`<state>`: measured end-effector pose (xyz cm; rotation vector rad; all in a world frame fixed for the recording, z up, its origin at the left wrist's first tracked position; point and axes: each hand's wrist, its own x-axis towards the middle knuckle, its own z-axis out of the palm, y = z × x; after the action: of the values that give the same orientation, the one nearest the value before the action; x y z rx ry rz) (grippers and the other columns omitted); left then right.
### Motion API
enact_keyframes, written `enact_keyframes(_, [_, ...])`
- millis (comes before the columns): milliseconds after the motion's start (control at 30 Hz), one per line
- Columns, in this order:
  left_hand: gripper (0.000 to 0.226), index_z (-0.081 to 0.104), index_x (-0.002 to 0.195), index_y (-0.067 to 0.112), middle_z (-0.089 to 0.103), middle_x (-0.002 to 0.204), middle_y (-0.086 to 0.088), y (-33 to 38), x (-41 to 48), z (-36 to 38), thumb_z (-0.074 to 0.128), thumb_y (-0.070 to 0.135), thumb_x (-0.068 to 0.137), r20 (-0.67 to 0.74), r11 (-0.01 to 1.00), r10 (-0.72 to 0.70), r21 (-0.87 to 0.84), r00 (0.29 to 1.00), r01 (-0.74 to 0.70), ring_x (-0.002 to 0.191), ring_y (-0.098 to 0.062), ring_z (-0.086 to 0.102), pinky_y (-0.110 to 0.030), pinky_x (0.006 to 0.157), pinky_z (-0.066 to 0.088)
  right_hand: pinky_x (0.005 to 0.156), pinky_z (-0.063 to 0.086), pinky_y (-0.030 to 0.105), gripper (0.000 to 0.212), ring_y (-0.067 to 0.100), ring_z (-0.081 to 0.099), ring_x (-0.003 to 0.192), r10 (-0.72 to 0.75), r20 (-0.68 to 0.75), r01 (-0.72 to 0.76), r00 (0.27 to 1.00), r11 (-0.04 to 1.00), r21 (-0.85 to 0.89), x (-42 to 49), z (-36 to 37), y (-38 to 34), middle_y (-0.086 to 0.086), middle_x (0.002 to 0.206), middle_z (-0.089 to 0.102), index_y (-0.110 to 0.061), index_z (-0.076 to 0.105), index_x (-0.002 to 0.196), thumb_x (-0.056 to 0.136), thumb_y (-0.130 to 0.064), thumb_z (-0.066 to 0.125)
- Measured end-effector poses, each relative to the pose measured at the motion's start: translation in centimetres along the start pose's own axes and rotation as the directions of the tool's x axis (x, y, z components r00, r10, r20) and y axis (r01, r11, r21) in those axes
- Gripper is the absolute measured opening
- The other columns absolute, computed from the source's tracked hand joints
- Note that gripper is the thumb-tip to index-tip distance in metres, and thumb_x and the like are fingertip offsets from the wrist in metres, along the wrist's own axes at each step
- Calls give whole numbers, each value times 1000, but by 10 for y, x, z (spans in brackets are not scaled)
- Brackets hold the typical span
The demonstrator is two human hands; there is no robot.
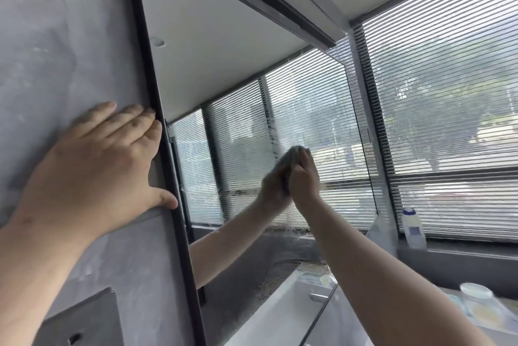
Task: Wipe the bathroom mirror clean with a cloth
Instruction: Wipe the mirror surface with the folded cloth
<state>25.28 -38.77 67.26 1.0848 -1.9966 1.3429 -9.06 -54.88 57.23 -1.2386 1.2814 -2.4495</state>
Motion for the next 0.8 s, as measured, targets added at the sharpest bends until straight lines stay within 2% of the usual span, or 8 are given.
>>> enact_keyframes(67, [116,58,126,-10,58,135,-23,0,0,2,40,79,54,-11,1000,2,-6,1000,-2,129,-36,51,-33,119,6,118,33,34,50,8,42,138,-82,88,82,993,997,-3,0,7,-11,-7,147,51,-28,58,137,91,-43,45])
enact_keyframes(133, [116,57,127,-10,57,136,-24,-1,-1,5,41,79,54,-2,1000,1,-20,1000,-1,130,-38,50,-33,119,3,120,27,31,47,3,37,142,-88,58,84,994,994,63,-4,4,-4,-12,150,48,-38,56,135,90,-51,50])
enact_keyframes(267, [114,52,131,-10,53,140,-25,7,-9,9,40,77,58,-35,1000,-8,-7,999,8,132,-41,46,-36,118,0,110,38,34,36,10,53,123,92,1,-92,996,993,77,-19,-32,55,-7,124,62,-31,69,111,91,-55,51])
enact_keyframes(400, [128,49,133,-12,49,143,-27,17,-18,9,37,83,48,-39,1000,6,25,999,-5,133,-41,45,-44,119,9,83,52,50,21,30,63,88,293,-146,-293,945,956,20,-65,-70,117,4,84,62,-20,61,84,95,-24,44])
enact_keyframes(600, [127,48,133,-14,48,142,-29,20,-23,7,61,78,46,-59,999,14,52,998,-11,133,-42,46,-53,117,19,73,50,43,30,31,57,82,396,-190,-409,898,912,-31,-108,-92,157,10,86,60,-21,57,75,93,-7,38])
enact_keyframes(667, [128,48,132,-14,49,141,-30,21,-23,6,82,73,45,-56,998,10,55,998,-7,132,-42,47,-54,117,21,81,49,36,25,27,58,91,360,-131,-366,924,930,-22,-98,-81,145,7,94,62,-24,59,83,94,-13,40])
enact_keyframes(733, [133,49,132,-14,50,141,-29,21,-24,5,88,68,35,-56,999,5,50,998,-2,133,-42,47,-55,117,22,105,42,39,21,17,52,114,267,-81,-271,960,961,-48,-95,-65,117,-6,116,58,-40,62,100,95,-31,44])
enact_keyframes(800, [133,49,133,-14,50,141,-29,21,-24,3,88,68,35,-58,999,6,47,998,-3,133,-41,46,-54,117,23,118,31,34,34,6,41,132,142,-23,-143,990,989,-42,-100,-51,72,-12,137,50,-30,58,133,102,-23,47])
